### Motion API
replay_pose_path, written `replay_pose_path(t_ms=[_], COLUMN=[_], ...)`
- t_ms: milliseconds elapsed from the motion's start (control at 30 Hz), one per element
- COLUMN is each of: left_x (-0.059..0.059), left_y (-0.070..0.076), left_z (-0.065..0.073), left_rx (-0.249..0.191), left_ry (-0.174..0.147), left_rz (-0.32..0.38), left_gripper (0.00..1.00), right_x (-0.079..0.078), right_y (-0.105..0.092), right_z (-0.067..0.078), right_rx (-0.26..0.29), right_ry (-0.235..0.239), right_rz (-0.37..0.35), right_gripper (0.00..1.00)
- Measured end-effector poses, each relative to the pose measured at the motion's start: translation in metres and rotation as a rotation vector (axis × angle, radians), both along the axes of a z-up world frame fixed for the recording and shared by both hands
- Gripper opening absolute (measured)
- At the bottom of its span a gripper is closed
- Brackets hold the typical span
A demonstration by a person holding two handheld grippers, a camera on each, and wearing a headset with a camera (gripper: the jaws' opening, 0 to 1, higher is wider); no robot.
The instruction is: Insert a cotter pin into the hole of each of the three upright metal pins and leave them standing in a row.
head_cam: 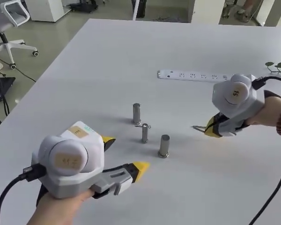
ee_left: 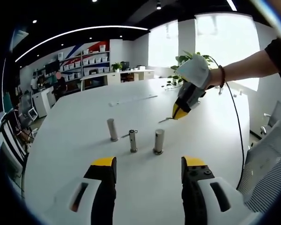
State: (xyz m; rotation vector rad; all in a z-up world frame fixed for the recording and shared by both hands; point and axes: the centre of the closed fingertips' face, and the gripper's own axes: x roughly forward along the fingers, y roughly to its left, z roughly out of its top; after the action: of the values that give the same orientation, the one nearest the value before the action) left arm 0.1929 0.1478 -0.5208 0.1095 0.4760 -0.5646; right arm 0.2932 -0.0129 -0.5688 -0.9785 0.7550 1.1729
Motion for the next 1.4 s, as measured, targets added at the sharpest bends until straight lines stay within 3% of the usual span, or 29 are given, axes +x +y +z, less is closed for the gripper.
replay_pose_path(t_ms=[333, 433, 833, 900, 1200, 1400], left_x=[0.003, 0.004, 0.005, 0.004, -0.002, -0.003], left_y=[-0.014, -0.019, -0.036, -0.04, -0.055, -0.063], left_z=[0.006, 0.008, 0.002, 0.0, -0.001, 0.002], left_rx=[-0.058, -0.072, -0.145, -0.157, -0.199, -0.27], left_ry=[0.024, 0.034, 0.115, 0.139, 0.175, 0.202], left_rz=[-0.047, -0.064, -0.1, -0.114, -0.15, -0.157], left_gripper=[0.44, 0.42, 0.32, 0.26, 0.18, 0.14], right_x=[-0.03, -0.031, -0.064, -0.069, -0.086, -0.096], right_y=[0.019, 0.026, 0.052, 0.057, 0.071, 0.079], right_z=[0.019, 0.022, 0.027, 0.029, 0.035, 0.039], right_rx=[0.051, 0.068, 0.122, 0.136, 0.16, 0.172], right_ry=[-0.044, -0.058, -0.063, -0.064, -0.073, -0.076], right_rz=[0.096, 0.13, 0.226, 0.243, 0.312, 0.362], right_gripper=[0.0, 0.0, 0.0, 0.0, 0.0, 0.0])
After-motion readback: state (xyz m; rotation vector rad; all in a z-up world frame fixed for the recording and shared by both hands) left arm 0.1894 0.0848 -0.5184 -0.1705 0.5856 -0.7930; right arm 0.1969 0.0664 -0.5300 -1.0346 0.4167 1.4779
